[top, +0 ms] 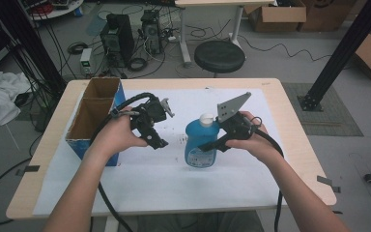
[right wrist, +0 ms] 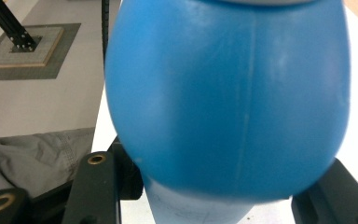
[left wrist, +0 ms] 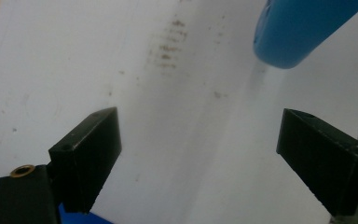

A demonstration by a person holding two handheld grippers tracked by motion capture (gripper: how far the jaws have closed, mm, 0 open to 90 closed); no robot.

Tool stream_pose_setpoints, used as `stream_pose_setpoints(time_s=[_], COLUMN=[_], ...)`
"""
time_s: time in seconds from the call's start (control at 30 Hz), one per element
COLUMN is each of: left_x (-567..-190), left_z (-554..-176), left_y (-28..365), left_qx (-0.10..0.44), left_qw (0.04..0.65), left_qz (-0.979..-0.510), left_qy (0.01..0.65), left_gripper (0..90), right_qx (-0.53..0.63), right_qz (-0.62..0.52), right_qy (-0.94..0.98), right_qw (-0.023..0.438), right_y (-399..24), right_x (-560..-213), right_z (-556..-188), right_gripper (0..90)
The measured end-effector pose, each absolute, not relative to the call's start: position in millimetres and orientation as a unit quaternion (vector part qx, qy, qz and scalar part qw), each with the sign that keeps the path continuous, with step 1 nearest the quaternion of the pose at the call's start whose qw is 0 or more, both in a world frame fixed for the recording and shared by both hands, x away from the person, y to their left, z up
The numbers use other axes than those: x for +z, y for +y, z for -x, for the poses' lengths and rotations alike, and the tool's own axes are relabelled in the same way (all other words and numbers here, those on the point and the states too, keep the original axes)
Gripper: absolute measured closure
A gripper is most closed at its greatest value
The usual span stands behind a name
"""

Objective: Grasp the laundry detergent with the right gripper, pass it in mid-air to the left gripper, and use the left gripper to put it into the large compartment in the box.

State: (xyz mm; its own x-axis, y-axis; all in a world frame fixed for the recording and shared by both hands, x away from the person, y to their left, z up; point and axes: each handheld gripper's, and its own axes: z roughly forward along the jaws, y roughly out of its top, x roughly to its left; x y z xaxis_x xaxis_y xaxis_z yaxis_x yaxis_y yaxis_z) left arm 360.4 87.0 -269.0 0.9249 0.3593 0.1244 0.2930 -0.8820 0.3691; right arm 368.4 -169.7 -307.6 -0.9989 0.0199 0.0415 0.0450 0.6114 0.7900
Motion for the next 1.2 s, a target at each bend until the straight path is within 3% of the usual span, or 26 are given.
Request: stream_pose_setpoints(time_s=[0.43, 1.2], left_x=[-228, -219], left_z=[-354, -352], left_y=[79, 49], left_qx=[0.084, 0.056], left_qw=[0.213, 0.211], left_qz=[-0.963, -0.971], left_qy=[0.141, 0.1], left_gripper=[11.6, 9.7], right_qx=[-0.425, -0.408], right_qz=[0.001, -0.023], right_qy=[-0.905, -0.912], right_qw=[0.022, 0.032], right_y=[-158, -129], right_x=[-294, -294], right_z=[-374, -374], right_gripper=[45.6, 45.7])
